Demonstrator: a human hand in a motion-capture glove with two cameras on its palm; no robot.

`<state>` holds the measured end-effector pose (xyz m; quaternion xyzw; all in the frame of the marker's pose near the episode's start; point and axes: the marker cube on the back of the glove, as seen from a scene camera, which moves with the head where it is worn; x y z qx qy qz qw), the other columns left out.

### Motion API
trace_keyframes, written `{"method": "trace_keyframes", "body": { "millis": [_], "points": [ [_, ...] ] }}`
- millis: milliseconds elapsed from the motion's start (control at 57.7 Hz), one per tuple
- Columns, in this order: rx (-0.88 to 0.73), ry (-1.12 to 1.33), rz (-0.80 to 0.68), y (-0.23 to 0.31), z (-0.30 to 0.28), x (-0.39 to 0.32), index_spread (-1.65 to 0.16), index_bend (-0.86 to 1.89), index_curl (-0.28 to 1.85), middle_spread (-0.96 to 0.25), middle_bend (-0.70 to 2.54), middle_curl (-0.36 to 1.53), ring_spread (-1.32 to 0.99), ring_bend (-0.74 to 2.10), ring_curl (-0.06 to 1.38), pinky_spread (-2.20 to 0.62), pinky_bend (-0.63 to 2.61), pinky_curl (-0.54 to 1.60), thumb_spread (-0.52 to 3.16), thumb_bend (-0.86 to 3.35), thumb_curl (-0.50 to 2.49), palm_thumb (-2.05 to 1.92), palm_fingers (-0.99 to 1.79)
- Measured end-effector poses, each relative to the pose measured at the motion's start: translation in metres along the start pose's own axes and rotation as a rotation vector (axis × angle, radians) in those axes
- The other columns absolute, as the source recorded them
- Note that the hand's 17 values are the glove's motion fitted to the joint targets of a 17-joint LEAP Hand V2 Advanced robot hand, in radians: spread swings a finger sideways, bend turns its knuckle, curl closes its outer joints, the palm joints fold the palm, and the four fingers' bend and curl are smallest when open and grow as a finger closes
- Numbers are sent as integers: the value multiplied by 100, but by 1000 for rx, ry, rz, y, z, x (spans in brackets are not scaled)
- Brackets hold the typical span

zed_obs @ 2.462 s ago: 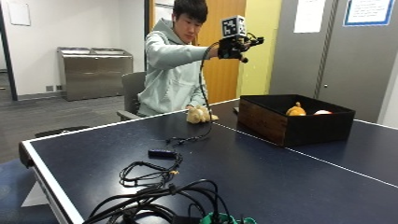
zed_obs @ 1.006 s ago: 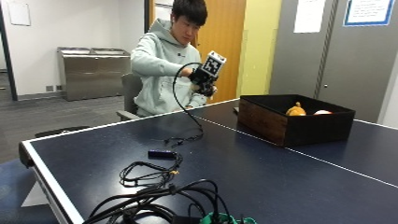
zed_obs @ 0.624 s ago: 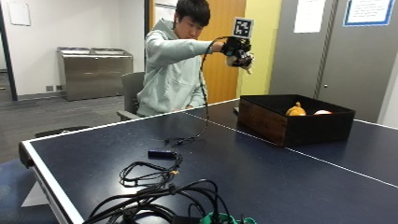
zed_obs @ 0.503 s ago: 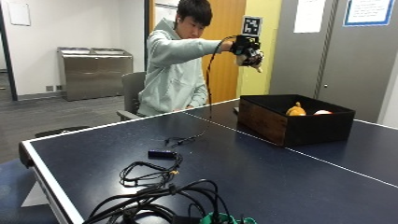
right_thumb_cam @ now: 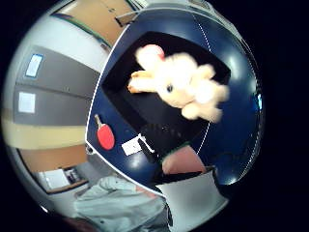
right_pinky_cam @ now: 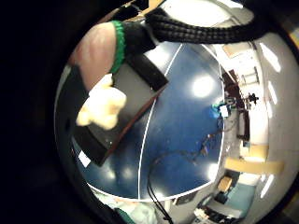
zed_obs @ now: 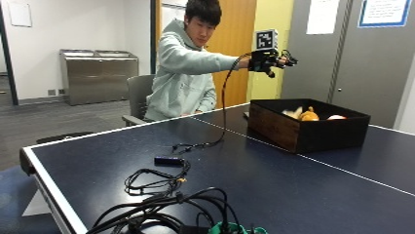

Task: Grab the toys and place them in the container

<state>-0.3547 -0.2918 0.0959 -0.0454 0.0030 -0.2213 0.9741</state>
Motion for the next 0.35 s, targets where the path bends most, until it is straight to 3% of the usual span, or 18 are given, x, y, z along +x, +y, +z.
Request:
{"method": "trace_keyframes", "body": {
  "millis": [139, 243, 347],
  "points": [
    [31, 105, 3, 35, 22, 1, -14, 16, 17, -2, 18, 43, -4, 46, 19, -1, 94, 40, 117, -3, 46, 1, -24],
    [48, 5, -134, 87, 41, 6, -15, 14, 19, 0, 15, 40, -1, 39, 18, 3, 89, 38, 116, -2, 43, 1, -21],
    [102, 286, 43, 126, 73, 47, -16, 16, 21, 1, 14, 37, 0, 34, 17, 5, 85, 36, 116, -2, 41, 0, -17]
  ]
}}
